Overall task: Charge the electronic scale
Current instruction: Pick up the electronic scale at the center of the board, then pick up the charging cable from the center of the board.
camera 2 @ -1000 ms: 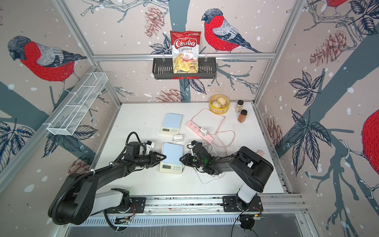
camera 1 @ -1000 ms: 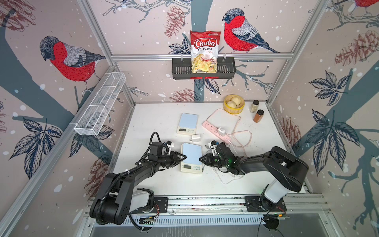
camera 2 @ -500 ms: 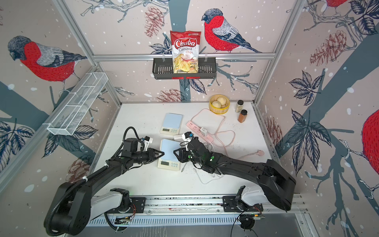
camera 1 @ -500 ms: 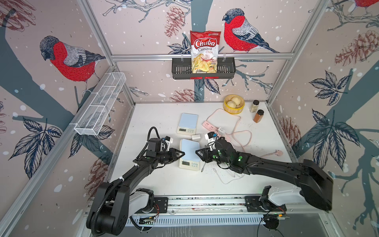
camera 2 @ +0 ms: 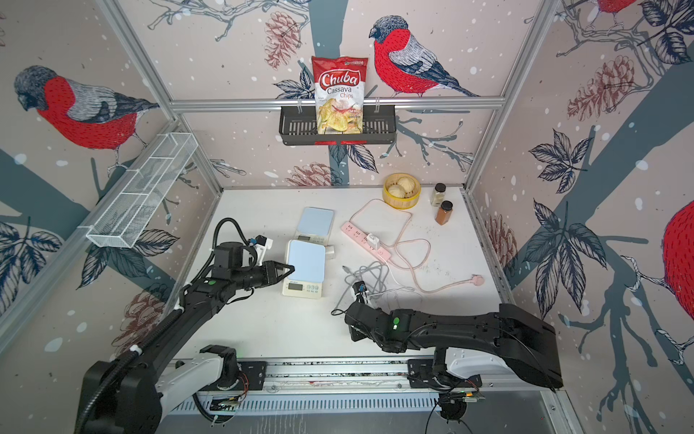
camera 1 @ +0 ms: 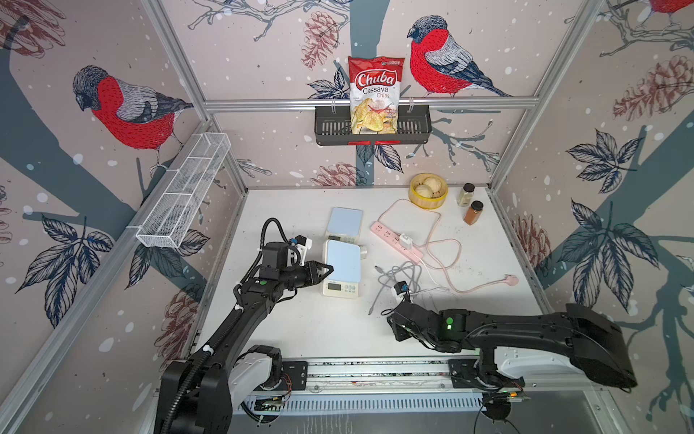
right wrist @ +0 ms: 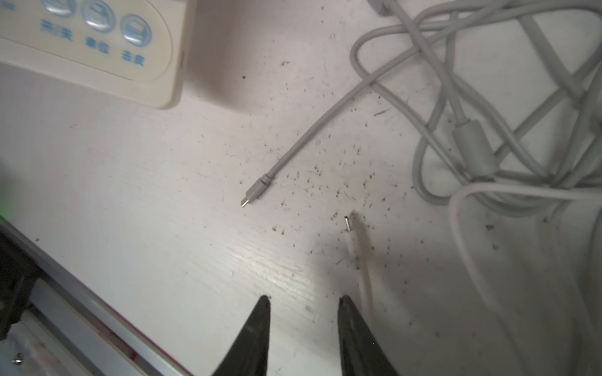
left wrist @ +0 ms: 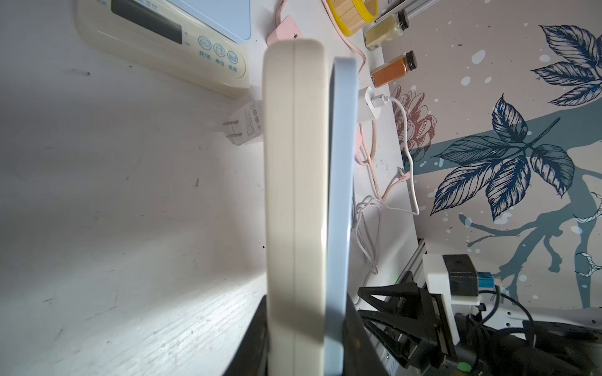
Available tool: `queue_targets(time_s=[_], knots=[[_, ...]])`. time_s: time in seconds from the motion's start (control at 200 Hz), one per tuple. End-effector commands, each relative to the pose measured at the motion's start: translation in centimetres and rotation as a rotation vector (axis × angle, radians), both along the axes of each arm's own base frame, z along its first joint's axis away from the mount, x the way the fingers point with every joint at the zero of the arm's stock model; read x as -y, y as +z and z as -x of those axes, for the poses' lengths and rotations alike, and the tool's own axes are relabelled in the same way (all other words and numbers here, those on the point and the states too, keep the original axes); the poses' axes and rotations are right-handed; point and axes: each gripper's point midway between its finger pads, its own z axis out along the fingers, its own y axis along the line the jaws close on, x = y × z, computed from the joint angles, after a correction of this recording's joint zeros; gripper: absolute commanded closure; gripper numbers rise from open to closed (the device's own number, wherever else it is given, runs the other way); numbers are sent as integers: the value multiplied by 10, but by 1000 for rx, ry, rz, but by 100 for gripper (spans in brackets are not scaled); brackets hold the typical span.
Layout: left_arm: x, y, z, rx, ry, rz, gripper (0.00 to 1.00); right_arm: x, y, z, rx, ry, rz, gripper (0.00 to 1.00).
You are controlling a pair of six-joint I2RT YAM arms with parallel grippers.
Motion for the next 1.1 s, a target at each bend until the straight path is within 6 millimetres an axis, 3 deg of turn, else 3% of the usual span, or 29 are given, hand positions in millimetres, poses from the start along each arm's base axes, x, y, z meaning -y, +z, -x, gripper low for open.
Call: queue_targets(time_s=[0.0,0.315,0.8,1.096], knots=[[1,7,0,36,-18,2,88,10,-10,-6,18,-54,80,68],[4,17,3,71,-48,18,89,20,-24,-21,11,-83,128,73],[4,22,2,76,-50,19,89,5,-42,-19,-37,-5,132,78],[3,27,1,90,-49,10,90,-1,-24,-27,17,-14,113,79]])
